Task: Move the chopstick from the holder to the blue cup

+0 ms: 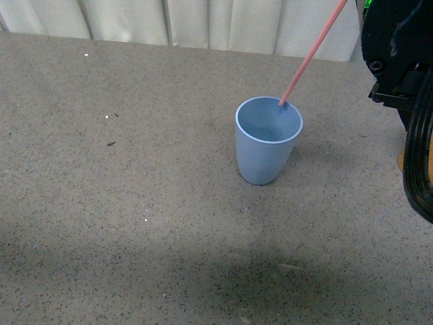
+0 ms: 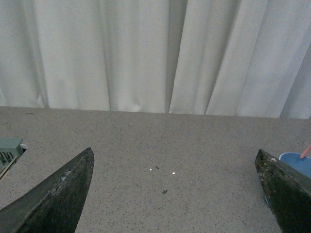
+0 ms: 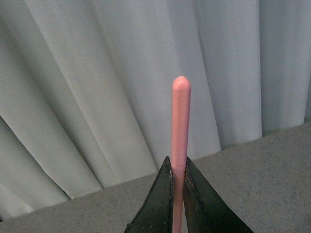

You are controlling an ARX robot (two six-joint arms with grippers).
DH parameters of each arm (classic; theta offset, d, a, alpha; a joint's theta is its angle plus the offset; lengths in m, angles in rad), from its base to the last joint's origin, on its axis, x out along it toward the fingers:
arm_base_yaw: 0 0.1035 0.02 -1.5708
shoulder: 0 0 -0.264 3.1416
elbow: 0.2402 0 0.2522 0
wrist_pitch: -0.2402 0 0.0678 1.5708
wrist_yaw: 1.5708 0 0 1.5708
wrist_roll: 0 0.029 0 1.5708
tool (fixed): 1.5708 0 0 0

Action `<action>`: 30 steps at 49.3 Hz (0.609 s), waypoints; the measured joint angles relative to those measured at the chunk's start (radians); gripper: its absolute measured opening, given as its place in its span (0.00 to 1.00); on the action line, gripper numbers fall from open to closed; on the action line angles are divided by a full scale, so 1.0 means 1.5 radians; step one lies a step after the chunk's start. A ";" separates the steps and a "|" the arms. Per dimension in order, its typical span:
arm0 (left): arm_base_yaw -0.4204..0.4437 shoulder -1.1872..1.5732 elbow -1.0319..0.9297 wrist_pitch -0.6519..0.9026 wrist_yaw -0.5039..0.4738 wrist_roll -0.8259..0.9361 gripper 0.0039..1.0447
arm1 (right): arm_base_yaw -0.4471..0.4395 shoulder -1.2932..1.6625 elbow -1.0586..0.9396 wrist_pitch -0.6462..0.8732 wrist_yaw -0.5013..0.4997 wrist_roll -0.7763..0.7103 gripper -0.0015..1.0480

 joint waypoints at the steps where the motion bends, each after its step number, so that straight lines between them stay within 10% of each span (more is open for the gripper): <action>1: 0.000 0.000 0.000 0.000 0.000 0.000 0.94 | 0.000 0.000 0.000 -0.003 0.000 0.004 0.02; 22: 0.000 0.000 0.000 0.000 0.000 0.000 0.94 | 0.007 0.010 0.000 -0.009 0.001 0.014 0.03; 30: 0.000 0.000 0.000 0.000 0.000 0.000 0.94 | 0.007 0.012 0.000 -0.001 -0.008 0.006 0.36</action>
